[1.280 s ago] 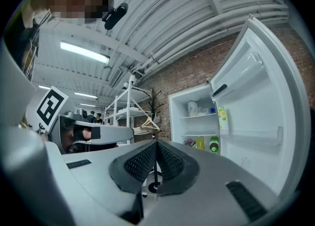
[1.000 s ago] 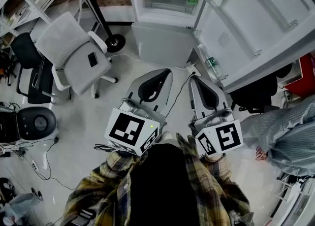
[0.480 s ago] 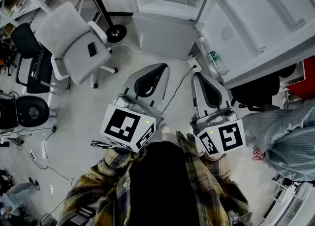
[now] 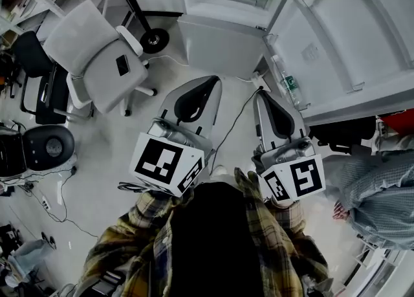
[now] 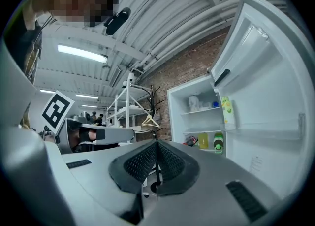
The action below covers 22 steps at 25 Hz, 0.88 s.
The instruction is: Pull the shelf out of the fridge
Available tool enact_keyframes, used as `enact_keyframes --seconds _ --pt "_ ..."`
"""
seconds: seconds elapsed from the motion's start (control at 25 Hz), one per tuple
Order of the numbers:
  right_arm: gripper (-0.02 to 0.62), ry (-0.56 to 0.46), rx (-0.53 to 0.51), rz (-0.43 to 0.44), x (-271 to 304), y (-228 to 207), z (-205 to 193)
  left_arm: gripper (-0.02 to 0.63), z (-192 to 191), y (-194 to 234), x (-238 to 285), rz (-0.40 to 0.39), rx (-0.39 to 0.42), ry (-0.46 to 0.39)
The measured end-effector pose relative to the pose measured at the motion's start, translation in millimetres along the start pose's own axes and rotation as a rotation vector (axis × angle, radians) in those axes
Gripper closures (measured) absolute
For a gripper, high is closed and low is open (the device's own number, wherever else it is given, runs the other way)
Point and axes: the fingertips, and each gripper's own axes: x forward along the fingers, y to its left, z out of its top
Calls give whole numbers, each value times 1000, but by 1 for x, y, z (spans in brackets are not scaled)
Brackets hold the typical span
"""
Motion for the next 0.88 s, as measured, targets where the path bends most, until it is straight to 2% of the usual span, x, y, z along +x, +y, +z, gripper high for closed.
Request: enact_keyframes --seconds 0.52,0.88 --pt "578 -30 9 -98 159 -21 10 603 35 137 75 -103 30 17" --pt "578 -7 19 -148 221 -31 2 603 30 190 114 -159 19 55"
